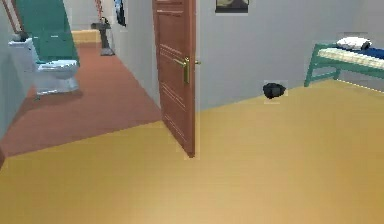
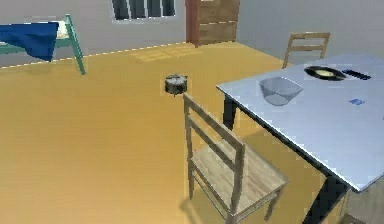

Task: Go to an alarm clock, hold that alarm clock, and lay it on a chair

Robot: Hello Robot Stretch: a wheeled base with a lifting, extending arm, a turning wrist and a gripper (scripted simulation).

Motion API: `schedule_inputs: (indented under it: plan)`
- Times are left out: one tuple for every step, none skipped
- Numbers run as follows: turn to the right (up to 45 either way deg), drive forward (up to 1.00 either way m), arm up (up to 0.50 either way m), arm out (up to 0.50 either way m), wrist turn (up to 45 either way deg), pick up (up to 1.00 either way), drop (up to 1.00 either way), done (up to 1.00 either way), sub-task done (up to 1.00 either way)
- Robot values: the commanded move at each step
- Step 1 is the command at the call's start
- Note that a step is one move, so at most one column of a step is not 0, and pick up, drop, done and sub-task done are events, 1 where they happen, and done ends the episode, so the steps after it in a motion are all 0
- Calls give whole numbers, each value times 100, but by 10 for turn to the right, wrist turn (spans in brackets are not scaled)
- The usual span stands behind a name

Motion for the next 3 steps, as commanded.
schedule_inputs:
  plan:
    - [0, 15, 0, 0, 0, 0, 0, 0, 0]
    - [360, 0, 0, 0, 0, 0, 0, 0, 0]
    - [0, 100, 0, 0, 0, 0, 0, 0, 0]
